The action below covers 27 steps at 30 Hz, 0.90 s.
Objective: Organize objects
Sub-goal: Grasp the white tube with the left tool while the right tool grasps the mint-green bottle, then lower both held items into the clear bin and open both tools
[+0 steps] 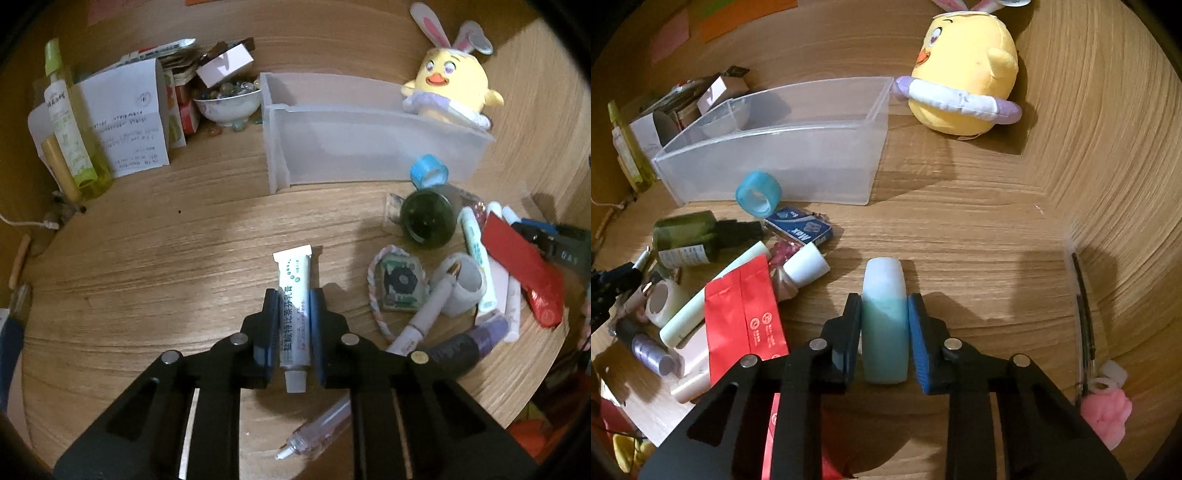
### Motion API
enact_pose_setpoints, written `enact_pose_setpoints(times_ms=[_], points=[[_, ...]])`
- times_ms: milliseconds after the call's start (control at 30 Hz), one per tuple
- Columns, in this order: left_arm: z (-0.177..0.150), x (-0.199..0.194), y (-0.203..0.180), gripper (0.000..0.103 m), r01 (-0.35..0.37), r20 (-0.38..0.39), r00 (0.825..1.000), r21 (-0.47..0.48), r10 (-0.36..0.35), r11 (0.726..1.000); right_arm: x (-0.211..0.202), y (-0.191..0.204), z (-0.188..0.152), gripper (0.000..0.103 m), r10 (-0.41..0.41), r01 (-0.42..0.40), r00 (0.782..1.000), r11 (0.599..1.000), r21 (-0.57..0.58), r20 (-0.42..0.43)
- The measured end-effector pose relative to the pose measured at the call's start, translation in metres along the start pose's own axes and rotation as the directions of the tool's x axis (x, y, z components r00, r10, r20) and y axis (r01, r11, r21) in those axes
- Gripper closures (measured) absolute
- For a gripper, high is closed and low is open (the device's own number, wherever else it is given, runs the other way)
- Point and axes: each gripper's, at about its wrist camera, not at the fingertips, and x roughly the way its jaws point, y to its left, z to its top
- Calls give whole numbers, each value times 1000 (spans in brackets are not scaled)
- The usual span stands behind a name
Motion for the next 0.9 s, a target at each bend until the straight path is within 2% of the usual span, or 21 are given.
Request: enact_pose_setpoints(times_ms=[233,467,500,533,600,733,900], points=[[19,-22,11,87,10,100,995,-52,-5,999,-24,-11,17,80,-13,9,995,999,35,104],[56,-49,17,87,32,219,976,-70,-16,997,-65,-7,58,80,39,-45,967,999,19,250],[63,-52,17,87,33,236,972,-64,-17,997,-70,-4,66,80,37,-40,962,999,5,271],[69,-54,16,87,8,252,968,-88,15,996,-74,0,71,80,33,-32,957,999,-7,289],[85,-57,16,87,18,271,963,-81,5,997,-77,10,85,80,41,-31,949,999,-36,312],[115,-54,17,87,61,274,961,-79,-37,995,-70,26,112,80,76,-56,948,996,-72,310],[148,-32,12,87,71,215,975,-68,-55,995,-35,40,145,80,93,-73,967,993,-92,239]])
